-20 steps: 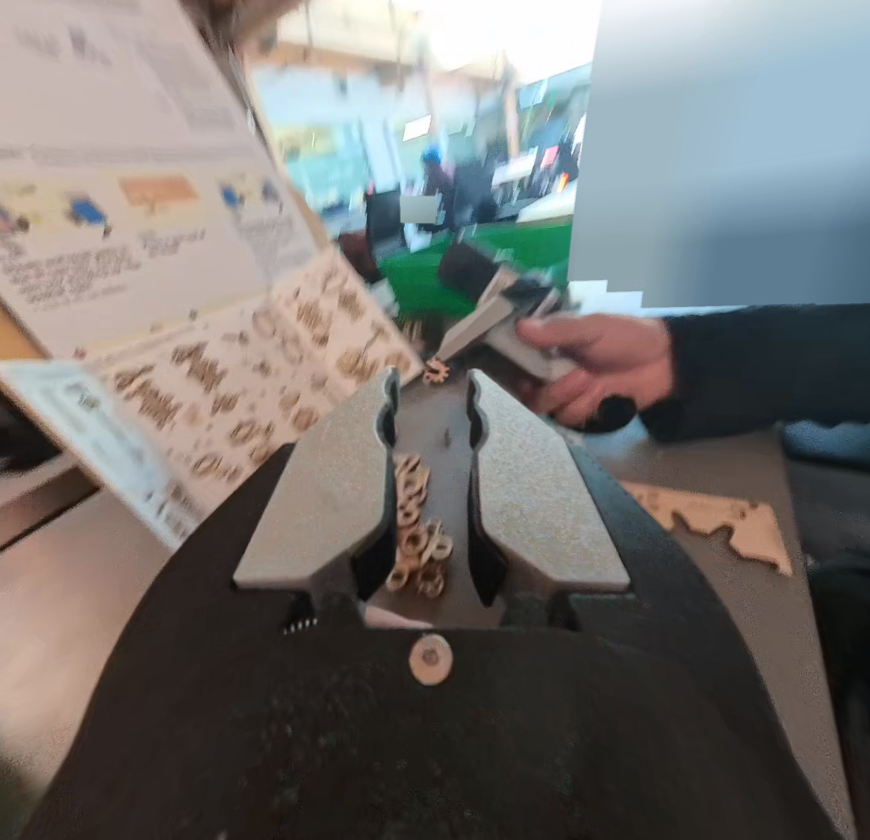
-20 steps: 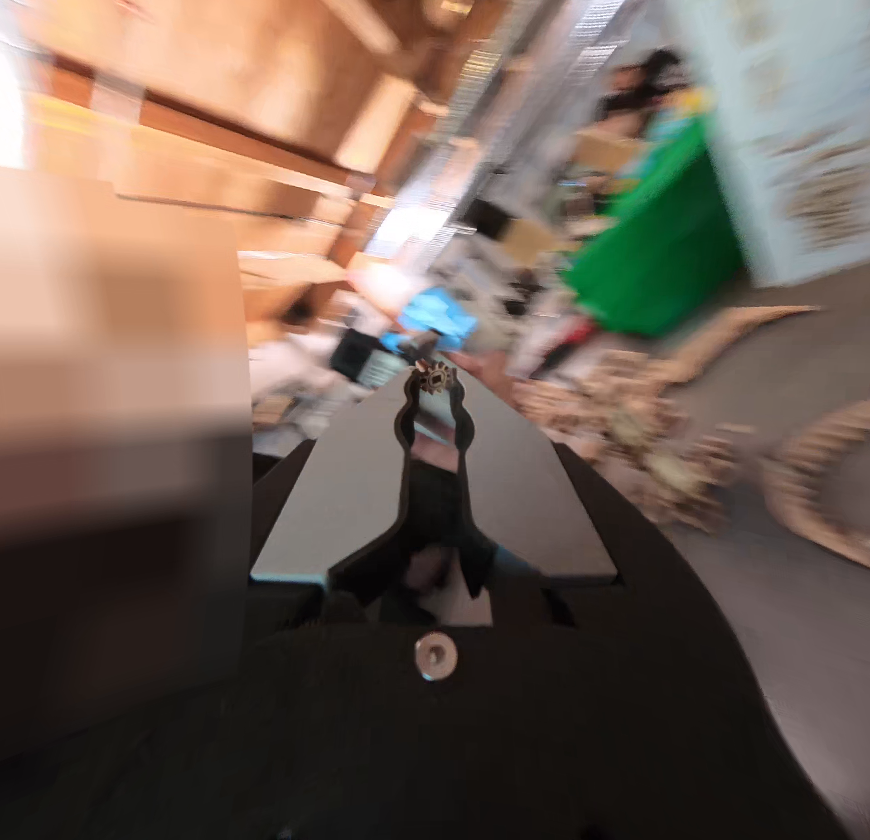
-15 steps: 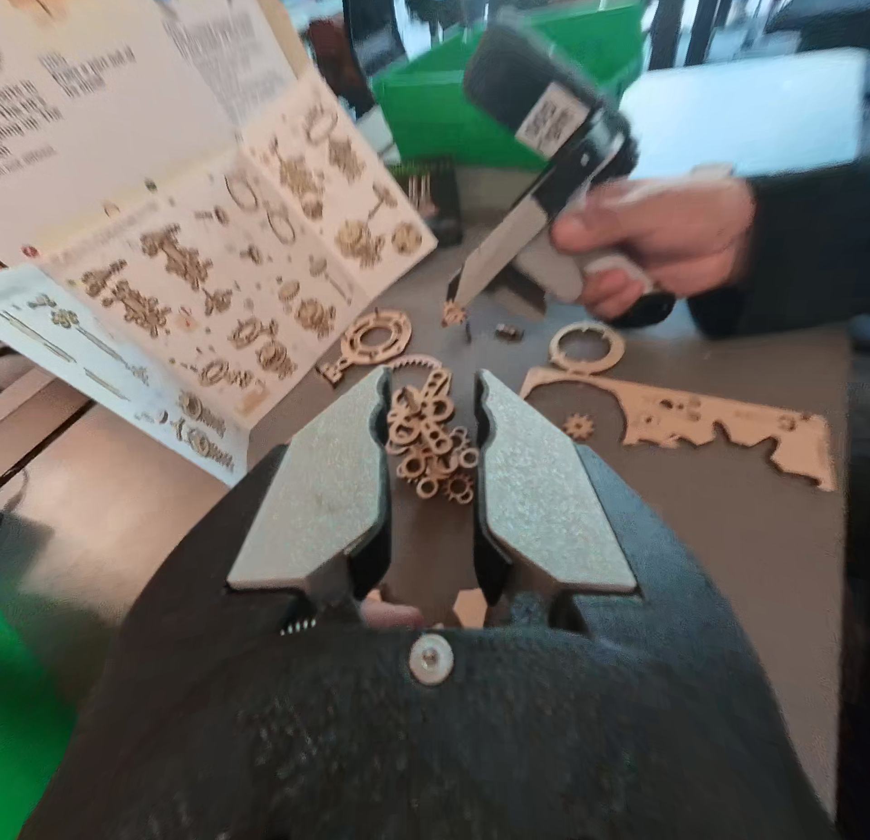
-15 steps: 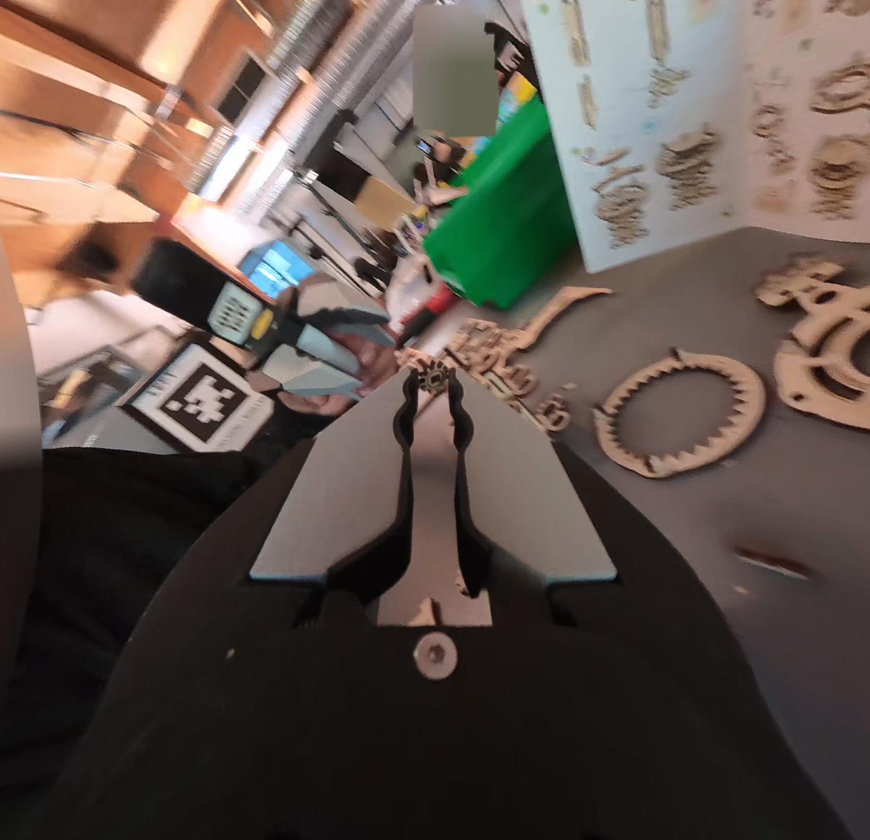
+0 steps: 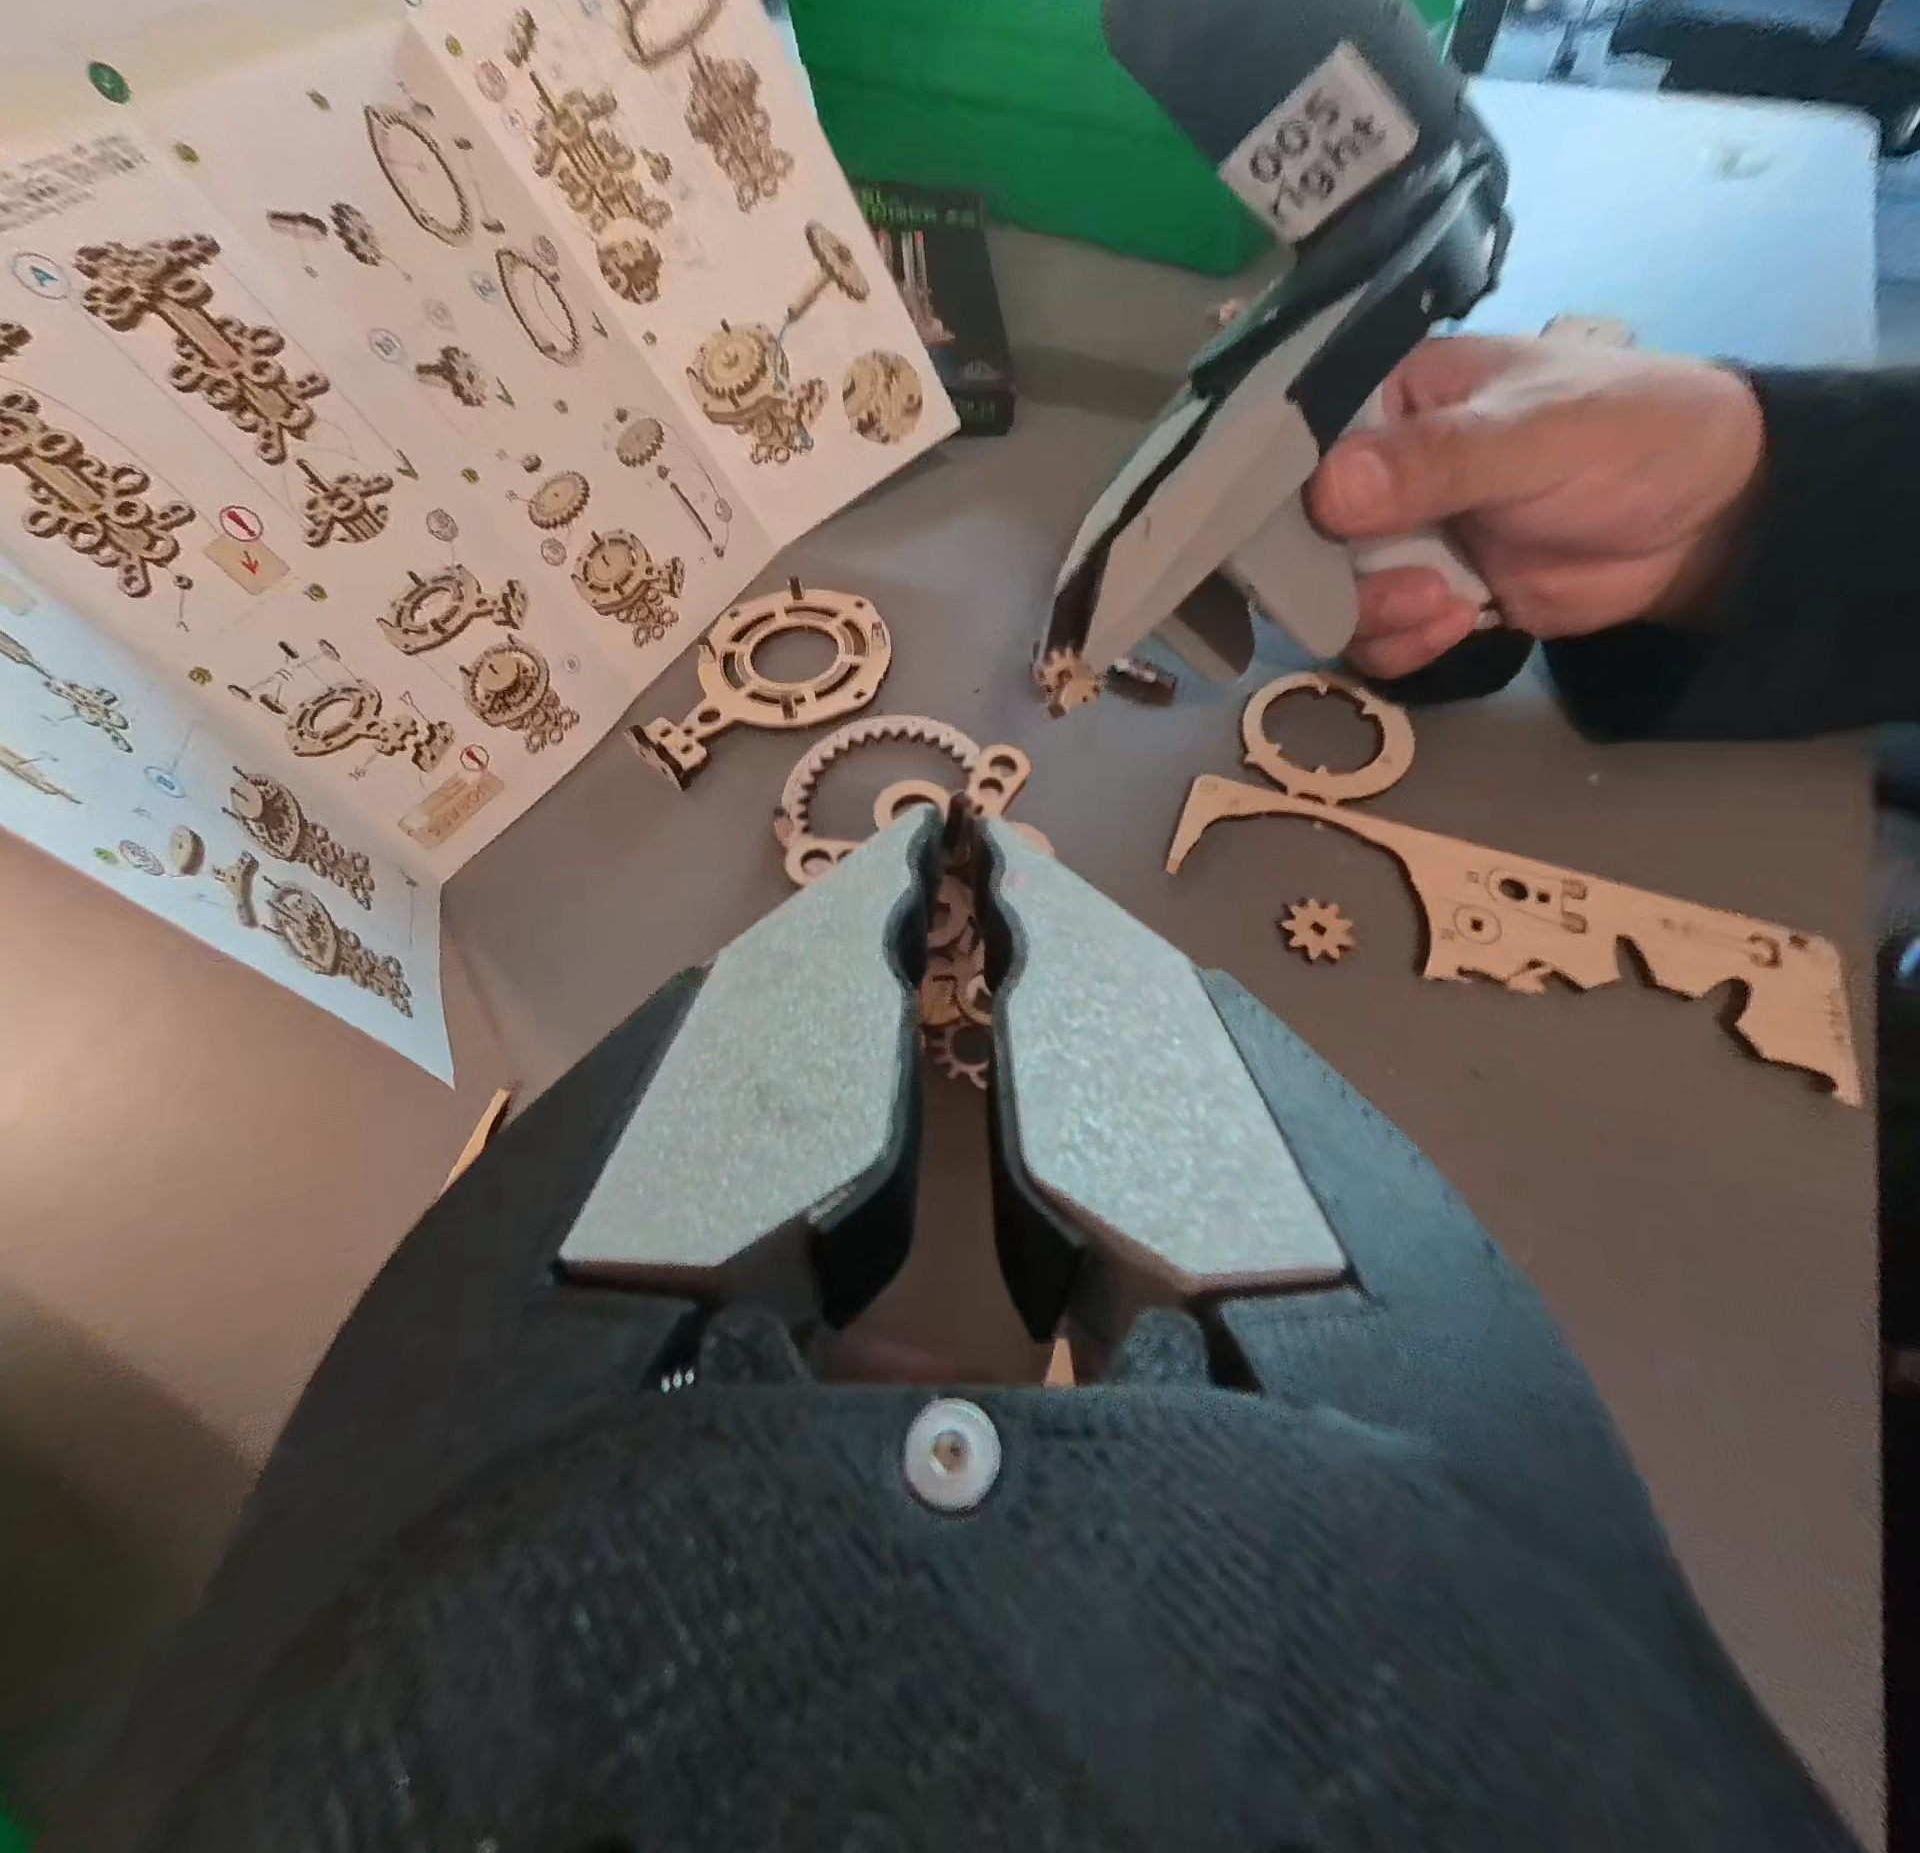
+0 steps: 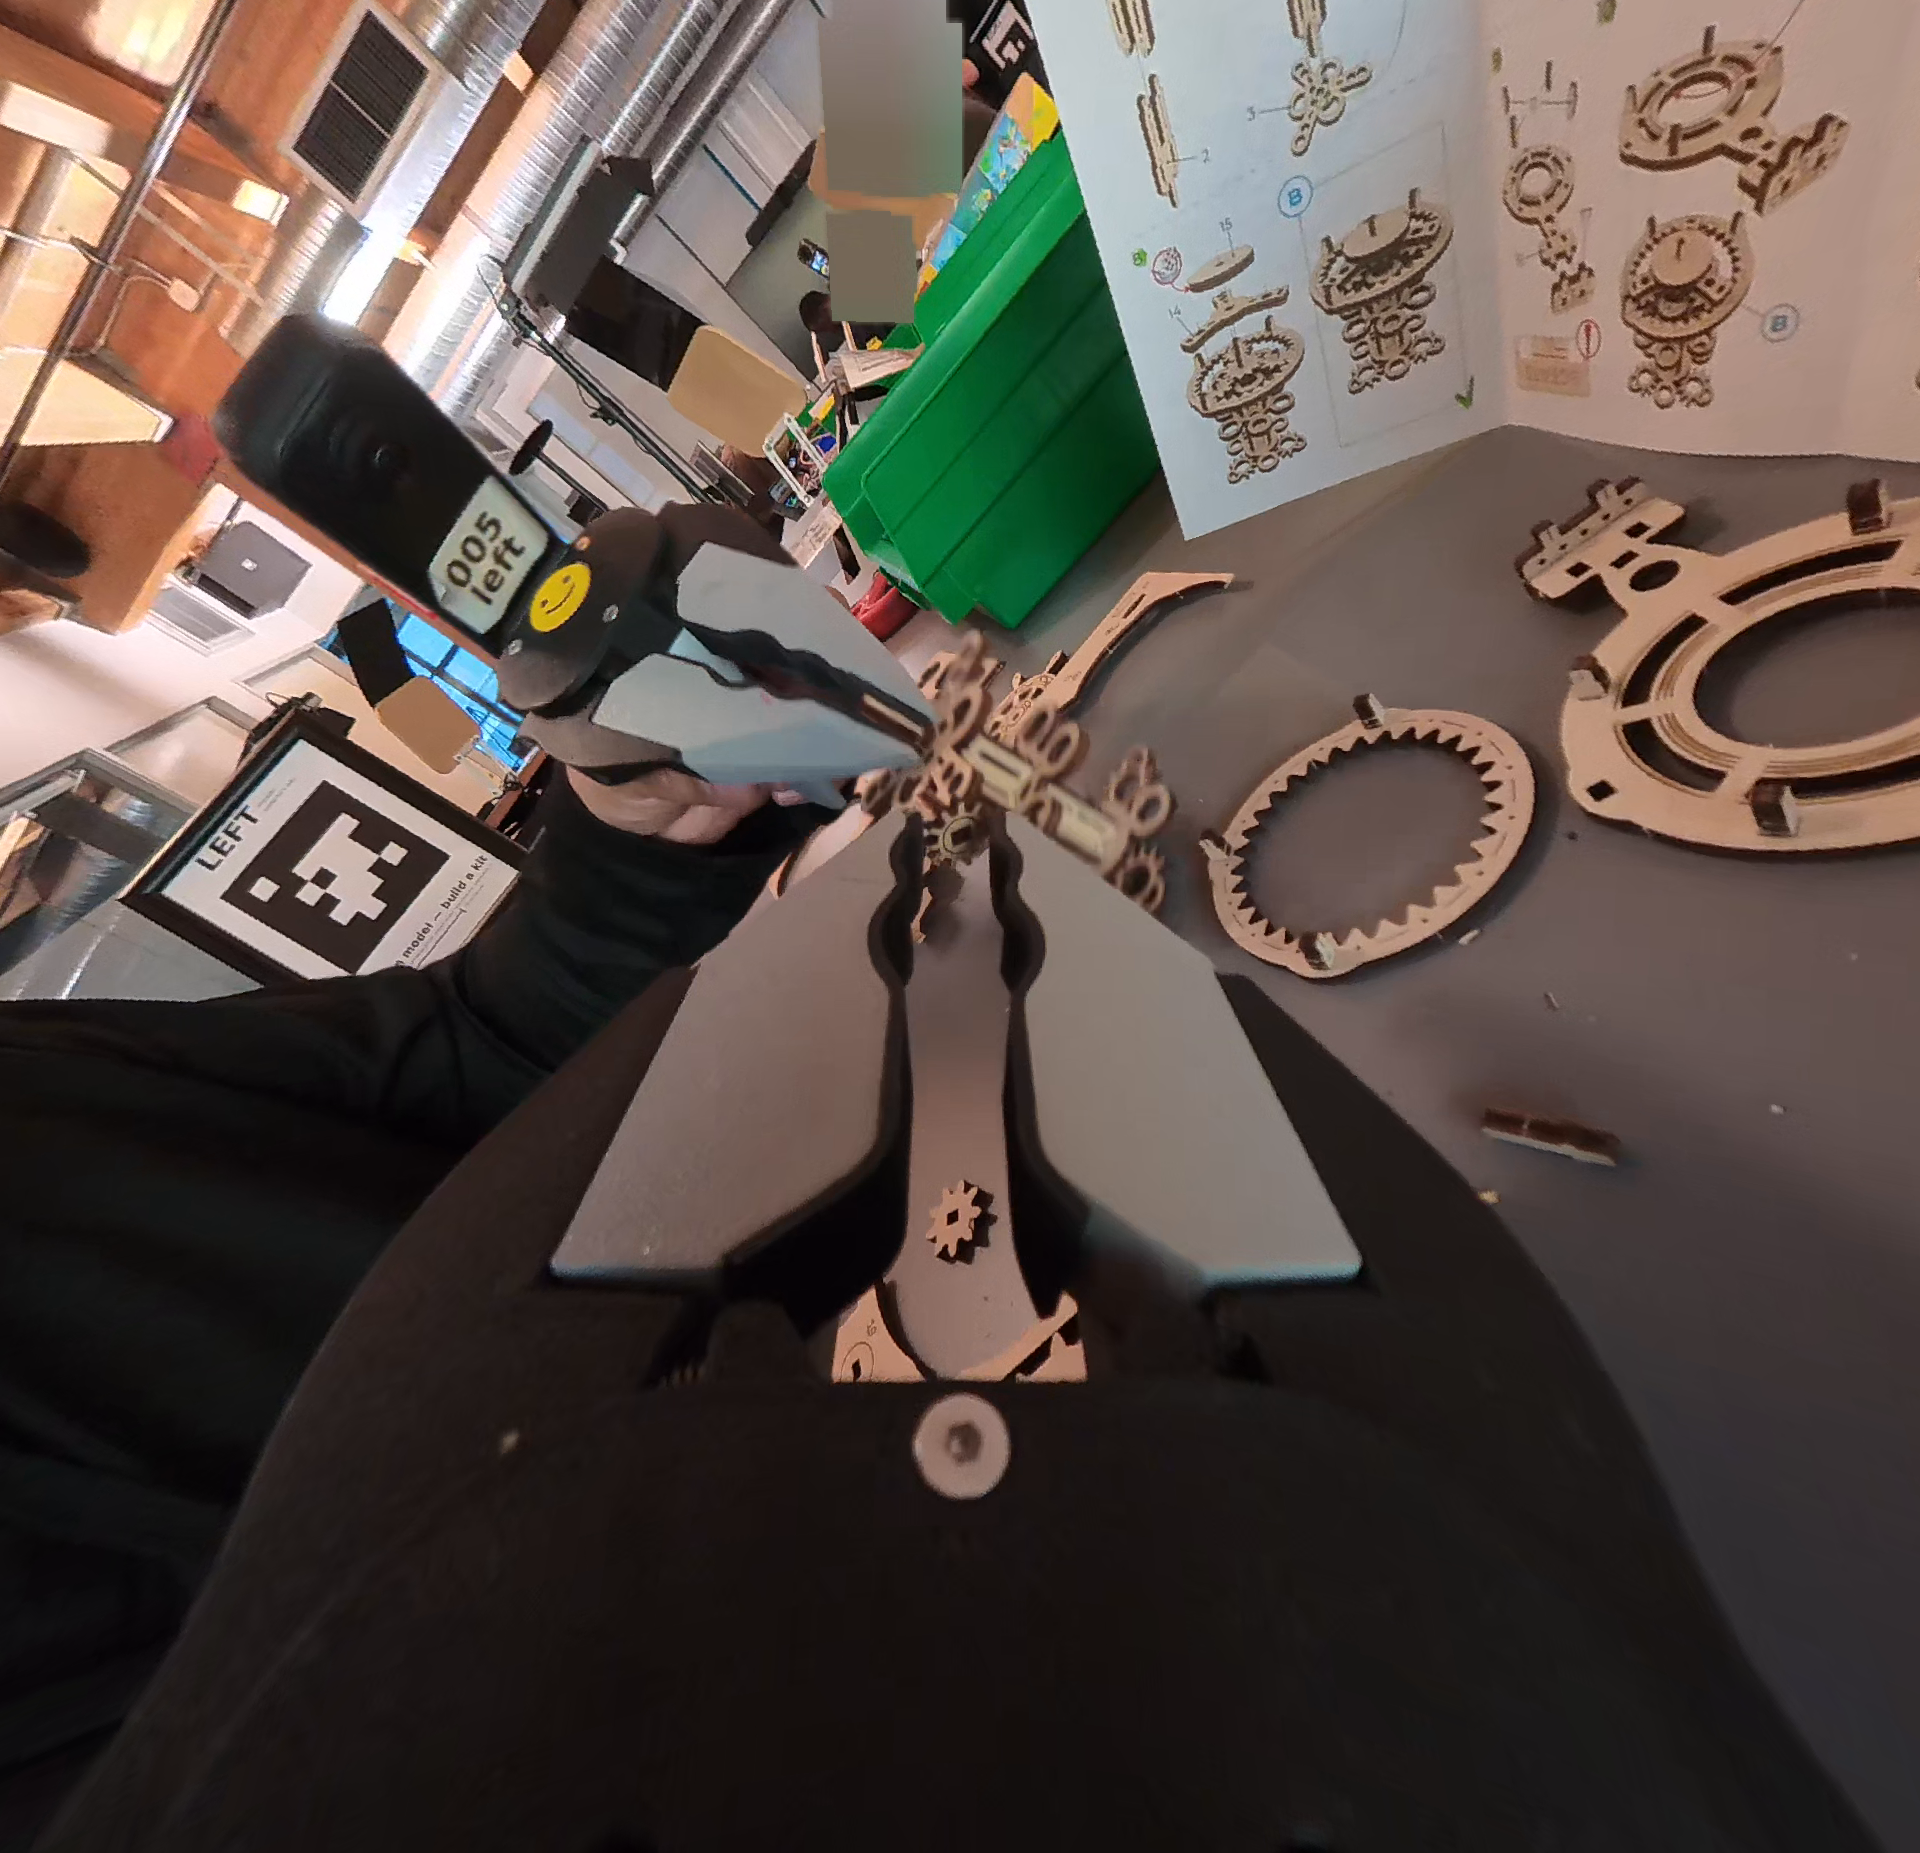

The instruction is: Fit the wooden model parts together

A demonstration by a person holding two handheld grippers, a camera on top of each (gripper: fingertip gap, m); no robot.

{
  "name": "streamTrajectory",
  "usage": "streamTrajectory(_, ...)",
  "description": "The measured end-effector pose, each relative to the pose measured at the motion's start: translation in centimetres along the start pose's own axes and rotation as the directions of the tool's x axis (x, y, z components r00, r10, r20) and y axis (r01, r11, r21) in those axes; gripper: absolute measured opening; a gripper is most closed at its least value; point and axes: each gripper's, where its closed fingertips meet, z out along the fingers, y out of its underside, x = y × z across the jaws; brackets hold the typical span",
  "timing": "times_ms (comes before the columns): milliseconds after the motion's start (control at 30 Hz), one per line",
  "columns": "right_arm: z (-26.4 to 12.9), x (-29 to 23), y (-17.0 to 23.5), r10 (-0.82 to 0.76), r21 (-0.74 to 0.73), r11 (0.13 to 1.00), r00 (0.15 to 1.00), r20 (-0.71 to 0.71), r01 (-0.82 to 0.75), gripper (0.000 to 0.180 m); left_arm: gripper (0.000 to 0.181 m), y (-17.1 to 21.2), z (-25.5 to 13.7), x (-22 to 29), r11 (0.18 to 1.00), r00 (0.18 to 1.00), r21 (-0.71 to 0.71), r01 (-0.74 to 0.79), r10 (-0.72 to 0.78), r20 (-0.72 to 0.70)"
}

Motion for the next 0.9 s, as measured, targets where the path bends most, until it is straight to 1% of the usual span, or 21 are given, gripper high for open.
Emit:
streamTrajectory(33, 0.0, 0.0, 0.0, 0.002, -0.001, 1.0, 1.0, 0.003, -0.002, 0.009, 0.0, -0.5, -0.2, -0.1, 0.999, 1.0, 0.042, 0.027, -0.027, -0.009)
streamTrajectory(133, 0.1, -1.0, -0.4, 0.007, 0.023, 1.0, 0.998, 0.058, -0.008, 0.009, 0.0, -2.5, -1.4, 0.0, 0.974, 0.994, 0.205, 0.099, -0.09, -0.055)
streamTrajectory(200, 0.0, -1.9, -0.9, 0.011, 0.05, 0.999, 0.994, 0.112, -0.017, 0.009, 0.0, -3.4, -2.1, 0.3, 0.95, 0.993, 0.292, 0.108, -0.09, -0.077)
streamTrajectory(267, -0.1, -2.6, -1.2, 0.009, 0.066, 0.998, 0.989, 0.149, -0.019, 0.009, 0.0, -4.2, -2.6, 0.8, 0.927, 0.998, 0.372, 0.051, -0.03, -0.062)
streamTrajectory(433, -0.8, -4.6, -2.1, -0.026, 0.114, 0.994, 0.97, 0.242, -0.002, 0.009, 0.0, -5.2, -3.8, 1.5, 0.857, 0.988, 0.492, -0.151, 0.129, 0.079)
streamTrajectory(467, -1.0, -5.0, -2.3, -0.039, 0.125, 0.992, 0.966, 0.255, 0.007, 0.008, 0.0, -5.0, -3.7, 1.6, 0.854, 0.985, 0.49, -0.174, 0.144, 0.099)
streamTrajectory(533, -1.2, -5.5, -2.5, -0.056, 0.135, 0.991, 0.96, 0.276, 0.018, 0.008, 0.0, -3.8, -2.7, 1.3, 0.897, 0.983, 0.407, -0.174, 0.137, 0.118)
streamTrajectory(600, -1.3, -5.6, -2.6, -0.06, 0.137, 0.99, 0.96, 0.275, 0.023, 0.008, 0.0, -2.6, -1.9, 1.4, 0.94, 0.992, 0.321, -0.118, 0.095, 0.084)
streamTrajectory(667, -1.4, -5.5, -2.6, -0.061, 0.138, 0.99, 0.961, 0.271, 0.024, 0.008, 0.0, -1.7, -1.6, 1.9, 0.966, 0.997, 0.248, -0.072, 0.066, 0.033)
streamTrajectory(700, -1.4, -5.4, -2.7, -0.059, 0.141, 0.99, 0.961, 0.272, 0.02, 0.008, 0.0, -1.3, -1.7, 1.9, 0.974, 0.998, 0.214, -0.068, 0.063, 0.029)
streamTrajectory(767, -1.6, -5.5, -2.9, -0.054, 0.149, 0.989, 0.958, 0.281, 0.013, 0.008, 0.0, -0.4, -1.6, 2.2, 0.986, 0.995, 0.137, -0.098, 0.096, 0.018)
streamTrajectory(833, -1.6, -5.7, -2.9, -0.054, 0.15, 0.989, 0.955, 0.29, 0.01, 0.008, 0.0, 0.6, -1.4, 1.9, 0.987, 0.989, 0.059, -0.147, 0.145, 0.041)
streamTrajectory(867, -1.6, -5.8, -2.9, -0.055, 0.149, 0.989, 0.954, 0.294, 0.012, 0.008, 0.001, 1.0, -1.1, 2.0, 0.986, 0.986, 0.031, -0.166, 0.166, 0.029)
streamTrajectory(900, -1.6, -5.9, -2.8, -0.058, 0.147, 0.989, 0.952, 0.3, 0.014, 0.008, 0.0, 0.9, -1.0, 2.1, 0.985, 0.985, 0.039, -0.17, 0.169, 0.022)
